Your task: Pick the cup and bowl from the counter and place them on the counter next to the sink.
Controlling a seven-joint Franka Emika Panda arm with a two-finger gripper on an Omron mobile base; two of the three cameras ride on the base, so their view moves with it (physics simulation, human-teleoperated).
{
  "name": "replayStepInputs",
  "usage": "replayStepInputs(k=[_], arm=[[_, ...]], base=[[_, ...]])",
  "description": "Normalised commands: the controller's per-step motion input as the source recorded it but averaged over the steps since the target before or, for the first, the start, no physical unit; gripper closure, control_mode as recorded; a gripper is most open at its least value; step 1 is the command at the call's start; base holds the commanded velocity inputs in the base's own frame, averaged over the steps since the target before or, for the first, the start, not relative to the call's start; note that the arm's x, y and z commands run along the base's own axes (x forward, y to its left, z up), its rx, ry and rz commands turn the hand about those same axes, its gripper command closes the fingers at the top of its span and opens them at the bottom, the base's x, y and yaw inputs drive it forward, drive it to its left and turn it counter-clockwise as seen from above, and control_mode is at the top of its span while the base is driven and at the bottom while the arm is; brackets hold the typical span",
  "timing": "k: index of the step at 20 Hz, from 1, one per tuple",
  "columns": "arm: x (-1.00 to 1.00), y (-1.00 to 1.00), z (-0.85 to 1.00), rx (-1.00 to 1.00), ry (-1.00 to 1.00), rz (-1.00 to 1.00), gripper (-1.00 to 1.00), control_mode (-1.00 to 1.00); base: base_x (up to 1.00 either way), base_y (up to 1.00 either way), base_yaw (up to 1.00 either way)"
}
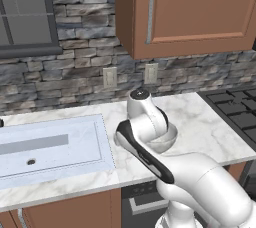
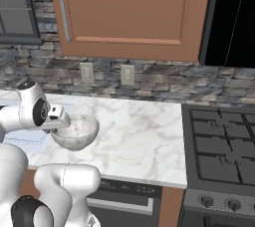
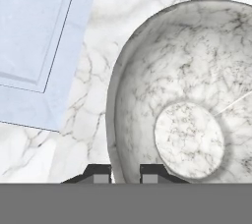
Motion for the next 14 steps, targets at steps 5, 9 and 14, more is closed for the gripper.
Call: replayStepInputs(k=[5, 9, 14], arm=[[0.00, 0.25, 0.00, 0.00, 0.00, 0.02, 1.00, -1.00], [0.00, 0.19, 0.00, 0.00, 0.00, 0.03, 1.00, -1.00], [0.00, 0.23, 0.00, 0.00, 0.02, 0.02, 1.00, -1.00]], base=[[0.00, 0.00, 0.00], [0.00, 0.00, 0.00], [0.00, 0.00, 0.00]])
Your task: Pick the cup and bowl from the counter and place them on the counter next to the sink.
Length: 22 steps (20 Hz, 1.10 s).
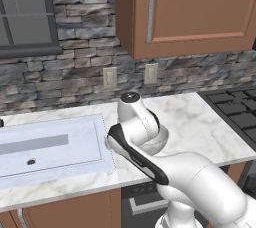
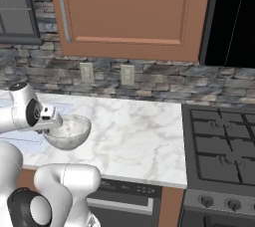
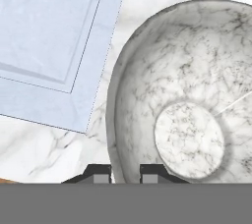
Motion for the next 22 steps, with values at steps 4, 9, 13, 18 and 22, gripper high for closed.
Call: replayStepInputs(k=[4, 9, 13, 18, 22], arm=[[0.00, 0.21, 0.00, 0.00, 0.00, 0.02, 1.00, -1.00], [0.00, 0.09, -0.06, 0.00, 0.00, 0.02, 1.00, -1.00], [0.00, 0.01, -0.10, 0.00, 0.00, 0.01, 1.00, -1.00], [0.01, 0.00, -0.18, 0.00, 0.00, 0.01, 1.00, -1.00], [0.02, 0.00, -0.22, 0.00, 0.00, 0.01, 1.00, -1.00]], base=[[0.00, 0.00, 0.00], [0.00, 0.00, 0.00], [0.00, 0.00, 0.00], [0.00, 0.00, 0.00], [0.00, 0.00, 0.00]])
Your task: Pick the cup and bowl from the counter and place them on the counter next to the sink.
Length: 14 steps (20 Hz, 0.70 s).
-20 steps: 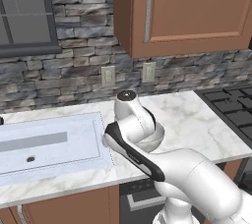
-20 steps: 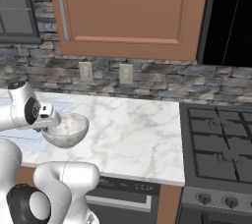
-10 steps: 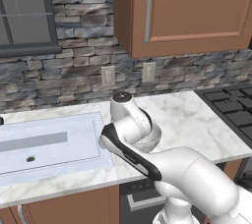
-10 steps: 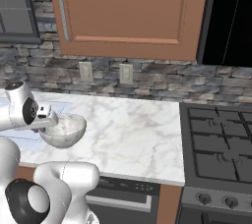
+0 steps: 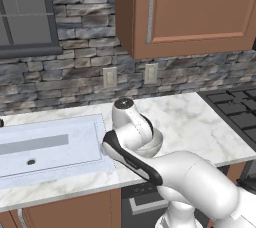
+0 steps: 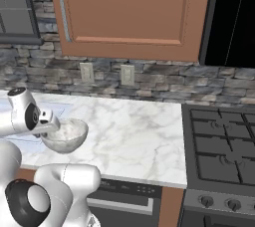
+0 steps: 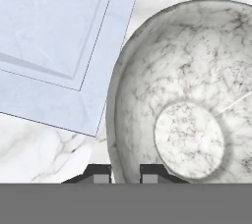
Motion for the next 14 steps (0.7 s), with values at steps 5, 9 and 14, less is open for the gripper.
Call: replayStepInputs(k=[5, 9, 14], arm=[[0.01, 0.00, -0.16, 0.00, 0.00, 0.01, 1.00, -1.00], [0.01, 0.00, -0.06, 0.00, 0.00, 0.02, 1.00, -1.00], [0.00, 0.00, -0.01, 0.00, 0.00, 0.03, 1.00, -1.00]], base=[[0.00, 0.00, 0.00], [0.00, 0.00, 0.00], [0.00, 0.00, 0.00]])
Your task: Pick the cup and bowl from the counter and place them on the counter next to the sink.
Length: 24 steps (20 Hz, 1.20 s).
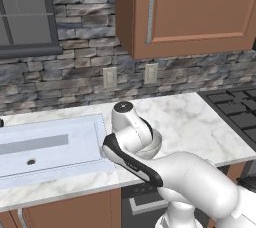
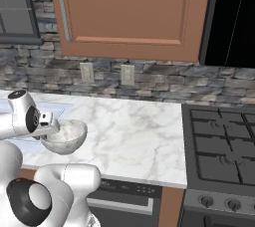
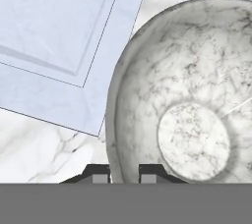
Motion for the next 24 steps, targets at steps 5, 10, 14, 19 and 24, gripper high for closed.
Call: replayStepInputs(k=[5, 10, 14, 19, 24], arm=[[0.00, 0.01, -0.04, 0.00, 0.00, 0.02, 1.00, -1.00], [0.00, 0.00, 0.00, 0.00, 0.00, 0.00, -1.00, -1.00], [0.00, 0.00, 0.00, 0.00, 0.00, 0.00, -1.00, -1.00], [0.00, 0.00, 0.00, 0.00, 0.00, 0.00, -1.00, -1.00], [0.00, 0.00, 0.11, 0.00, 0.00, 0.00, -1.00, -1.00]], base=[[0.00, 0.00, 0.00], [0.00, 0.00, 0.00], [0.00, 0.00, 0.00], [0.00, 0.00, 0.00], [0.00, 0.00, 0.00]])
